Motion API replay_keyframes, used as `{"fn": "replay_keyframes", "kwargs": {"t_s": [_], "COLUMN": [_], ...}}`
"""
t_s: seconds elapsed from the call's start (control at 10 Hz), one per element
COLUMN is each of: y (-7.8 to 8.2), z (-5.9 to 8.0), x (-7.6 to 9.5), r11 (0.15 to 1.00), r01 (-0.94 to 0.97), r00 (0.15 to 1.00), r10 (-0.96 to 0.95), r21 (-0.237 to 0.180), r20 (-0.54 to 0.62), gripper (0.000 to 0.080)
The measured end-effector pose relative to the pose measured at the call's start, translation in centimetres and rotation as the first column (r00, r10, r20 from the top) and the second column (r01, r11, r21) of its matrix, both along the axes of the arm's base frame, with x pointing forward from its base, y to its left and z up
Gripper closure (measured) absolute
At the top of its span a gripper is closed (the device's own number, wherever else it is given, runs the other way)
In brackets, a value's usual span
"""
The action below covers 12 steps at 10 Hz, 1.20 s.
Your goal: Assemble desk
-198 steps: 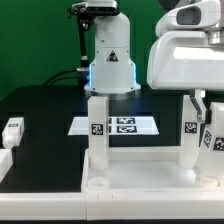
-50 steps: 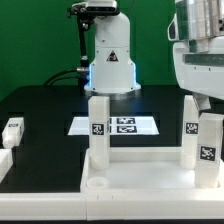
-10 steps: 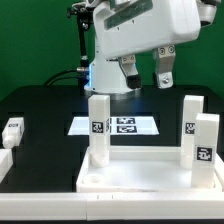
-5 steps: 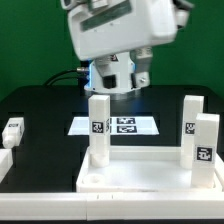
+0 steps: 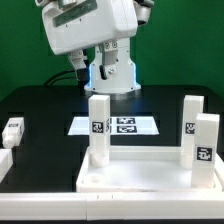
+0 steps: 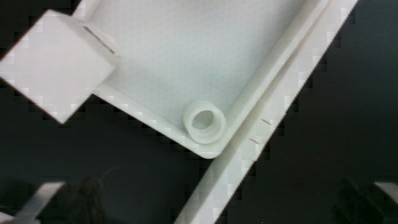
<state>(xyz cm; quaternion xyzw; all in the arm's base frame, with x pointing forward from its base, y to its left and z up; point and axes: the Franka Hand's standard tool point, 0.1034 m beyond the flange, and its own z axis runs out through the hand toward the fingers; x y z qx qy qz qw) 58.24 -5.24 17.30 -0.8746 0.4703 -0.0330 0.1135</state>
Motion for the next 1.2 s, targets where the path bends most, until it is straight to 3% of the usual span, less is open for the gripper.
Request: {"fn": "replay_keyframes", "kwargs": {"t_s": [0.2,0.3,0.5,0.7,1.1,1.2], "y": [-0.3,-1.8,-5.8,-6.0,-6.4,-7.1], "z": [-0.1,-0.3,-2.1,-2.5,-2.8,-4.1], "x": [-0.2,-1.3,-5.8,-6.2,-6.4,-7.4], "r11": [0.995,0.979,0.932,0.894,0.733,0.670], "r01": [-0.102,-0.202,-0.360,-0.439,-0.666,-0.728], "r00": [0.995,0.979,0.933,0.897,0.738,0.676], "r10": [0.103,0.203,0.361,0.442,0.675,0.736], "r21": [-0.018,-0.035,-0.051,-0.089,-0.140,-0.145], "r20": [0.015,0.022,0.006,0.016,0.026,0.007], "gripper": [0.0151,0.0151,0.0151,0.0151,0.0151,0.0151]}}
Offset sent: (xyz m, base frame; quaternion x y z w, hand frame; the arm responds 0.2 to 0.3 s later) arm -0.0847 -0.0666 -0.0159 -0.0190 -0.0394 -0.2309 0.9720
